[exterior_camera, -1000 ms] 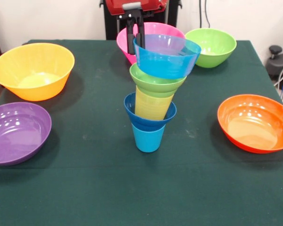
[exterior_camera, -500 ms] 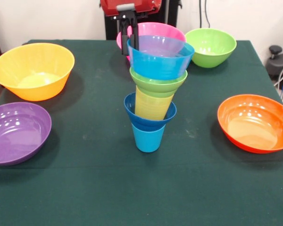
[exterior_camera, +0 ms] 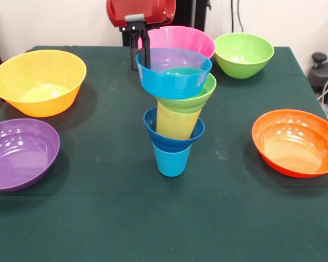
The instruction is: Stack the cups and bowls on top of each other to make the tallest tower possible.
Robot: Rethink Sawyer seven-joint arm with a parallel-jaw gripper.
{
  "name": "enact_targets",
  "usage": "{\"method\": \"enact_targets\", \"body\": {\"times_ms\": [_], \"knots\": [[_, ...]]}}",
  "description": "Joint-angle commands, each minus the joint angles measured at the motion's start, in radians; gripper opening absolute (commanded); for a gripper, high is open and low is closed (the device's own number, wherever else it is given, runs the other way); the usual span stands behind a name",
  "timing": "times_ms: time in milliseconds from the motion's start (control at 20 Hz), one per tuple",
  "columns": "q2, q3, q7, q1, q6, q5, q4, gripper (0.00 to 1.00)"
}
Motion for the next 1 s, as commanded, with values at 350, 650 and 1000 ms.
{"method": "enact_targets", "body": {"times_ms": [350,650,1000], "knots": [[0.046,0.048,0.028,0.01,-0.005,-0.082,0.007,0.0],[0.033,0.034,0.045,0.024,-0.009,-0.071,0.027,0.0],[0.028,0.03,0.051,0.029,-0.006,-0.064,0.033,0.0]]}}
